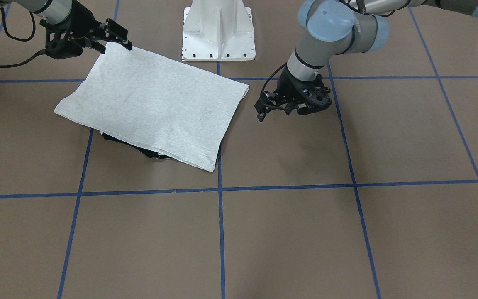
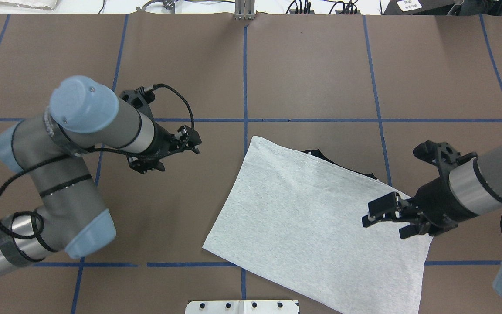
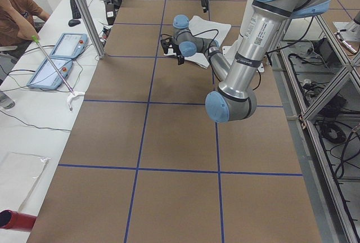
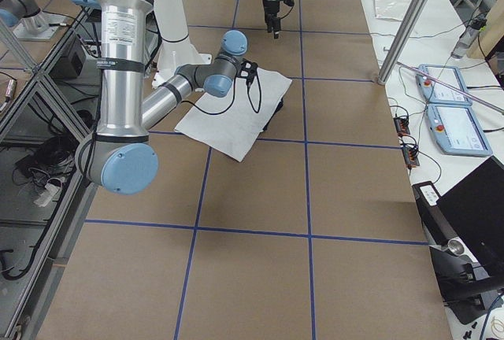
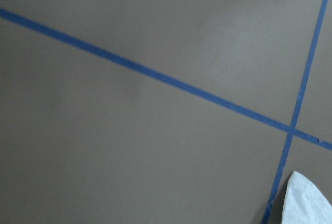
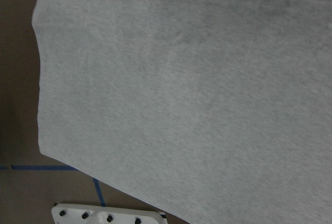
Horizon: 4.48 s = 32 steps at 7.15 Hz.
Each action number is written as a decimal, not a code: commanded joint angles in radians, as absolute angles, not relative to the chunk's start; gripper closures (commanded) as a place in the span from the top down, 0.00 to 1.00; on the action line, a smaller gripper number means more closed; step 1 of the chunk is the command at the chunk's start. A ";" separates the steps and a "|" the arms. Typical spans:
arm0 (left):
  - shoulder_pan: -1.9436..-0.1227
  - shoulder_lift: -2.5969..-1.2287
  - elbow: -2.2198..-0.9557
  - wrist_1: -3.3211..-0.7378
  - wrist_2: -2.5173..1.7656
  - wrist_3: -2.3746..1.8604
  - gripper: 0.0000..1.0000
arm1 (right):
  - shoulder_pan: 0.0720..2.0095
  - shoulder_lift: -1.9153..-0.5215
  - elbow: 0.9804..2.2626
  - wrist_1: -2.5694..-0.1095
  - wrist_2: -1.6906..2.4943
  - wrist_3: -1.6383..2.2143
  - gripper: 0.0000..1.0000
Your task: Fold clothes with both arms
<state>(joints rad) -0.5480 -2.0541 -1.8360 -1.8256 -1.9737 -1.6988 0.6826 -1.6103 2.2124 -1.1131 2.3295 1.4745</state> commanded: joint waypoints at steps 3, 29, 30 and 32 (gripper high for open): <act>-0.305 -2.066 -1.813 -1.824 -1.887 -1.924 0.95 | 0.810 -1.546 2.174 -1.114 2.330 1.471 1.00; -0.738 -2.227 -1.387 -1.974 -1.821 -1.540 0.00 | 0.816 -1.462 2.109 -1.114 2.309 1.471 1.00; -0.748 -2.264 -1.346 -2.014 -1.786 -1.523 0.00 | 0.815 -1.463 2.108 -1.114 2.309 1.471 1.00; -0.758 -2.389 -1.159 -2.162 -1.758 -1.519 0.00 | 0.815 -1.463 2.106 -1.115 2.309 1.471 1.00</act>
<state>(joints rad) -0.7490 -2.3215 -1.2692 -2.0632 -1.7723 -1.5238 0.8148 -1.4628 2.1070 -1.1140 2.3086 1.4711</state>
